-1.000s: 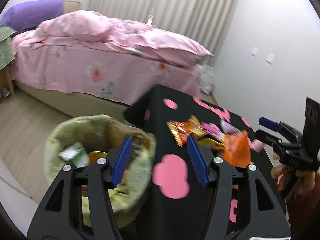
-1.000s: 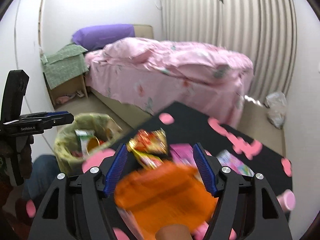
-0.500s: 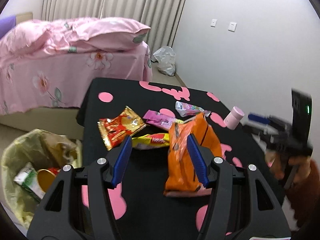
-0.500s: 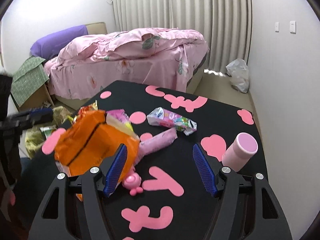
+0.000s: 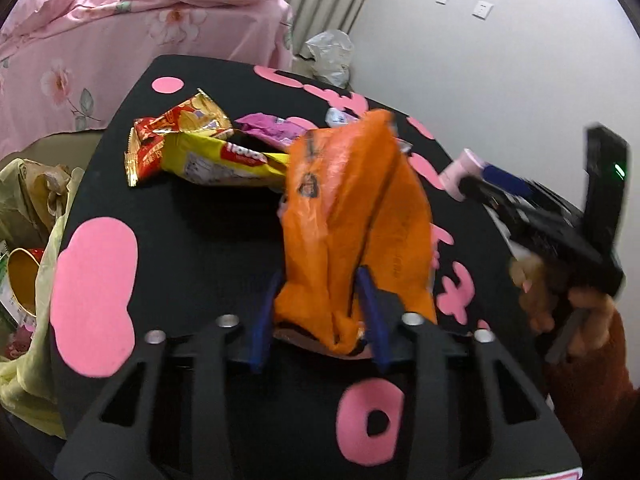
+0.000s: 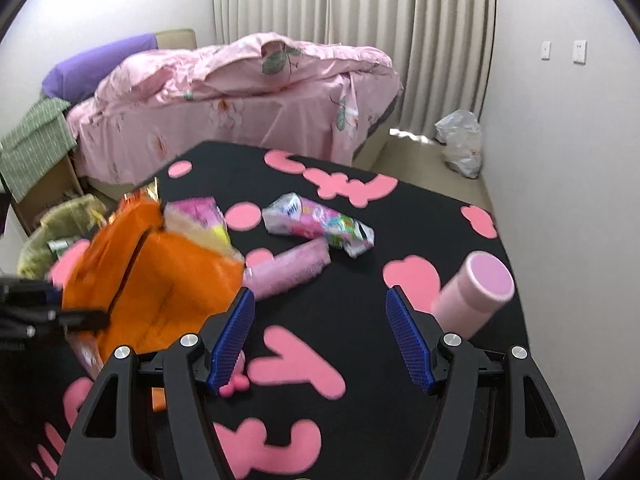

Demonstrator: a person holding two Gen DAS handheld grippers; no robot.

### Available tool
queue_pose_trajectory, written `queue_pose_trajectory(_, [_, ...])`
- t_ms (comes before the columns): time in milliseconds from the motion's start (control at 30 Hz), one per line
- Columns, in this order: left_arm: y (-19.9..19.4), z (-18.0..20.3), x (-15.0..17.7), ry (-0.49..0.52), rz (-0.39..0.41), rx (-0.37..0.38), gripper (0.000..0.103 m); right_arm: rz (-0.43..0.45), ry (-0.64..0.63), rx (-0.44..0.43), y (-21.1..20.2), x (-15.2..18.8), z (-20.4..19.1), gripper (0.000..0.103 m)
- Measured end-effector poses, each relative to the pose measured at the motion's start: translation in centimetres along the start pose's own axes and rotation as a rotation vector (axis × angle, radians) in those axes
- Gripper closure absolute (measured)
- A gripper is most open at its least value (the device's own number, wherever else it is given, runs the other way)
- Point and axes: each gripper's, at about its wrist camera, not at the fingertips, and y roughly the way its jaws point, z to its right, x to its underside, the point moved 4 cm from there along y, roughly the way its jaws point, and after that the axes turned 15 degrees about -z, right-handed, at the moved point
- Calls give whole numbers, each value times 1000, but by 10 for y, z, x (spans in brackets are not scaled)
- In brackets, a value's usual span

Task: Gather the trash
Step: 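Grasp the orange plastic bag with the left gripper while the right gripper grasps the pink cartoon packet, then lift the orange bag and pink cartoon packet off the table with both grippers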

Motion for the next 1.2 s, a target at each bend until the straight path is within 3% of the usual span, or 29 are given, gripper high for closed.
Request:
queue_pose_trajectory(100, [-16,4,12,43,1,26,80,9,0,-58,9,-22,5,39])
queue_pose_trajectory(167, [-26,1,20,50,11,16,80,15,-24,-93,20,-40,6,39])
queue_pose_trajectory(300, [-45,-19,22,-23,56,-16,80,-17,-74,-91,54,-79,1,39])
queue_pose_trajectory(367, [-52,-31,20,-66,92,-32,77,-50,-67,-111,73,-92,2,39])
queue_pose_trajectory(467, [-56,-42,20,-118,118,16,67,-123,14,-171,109,-105,12,39])
queue_pose_trajectory(600, [-51,-41,20,-115,113,27,61,-224,114,-230,134,-90,21,39])
queue_pose_trajectory(867, [-48,-29,13,-73,136,3,55,-269,57,-313,89,-34,-8,39])
queue_pose_trajectory(967, [-53,-29,13,-68,154,-18,52,-235,8,-324,67,-27,-13,39])
queue_pose_trajectory(1100, [-56,-34,12,-98,163,-17,51,-124,-74,-226,48,-35,-7,39])
queue_pose_trajectory(1200, [-58,-38,12,-125,166,-2,51,-111,-131,-211,52,-46,-1,39])
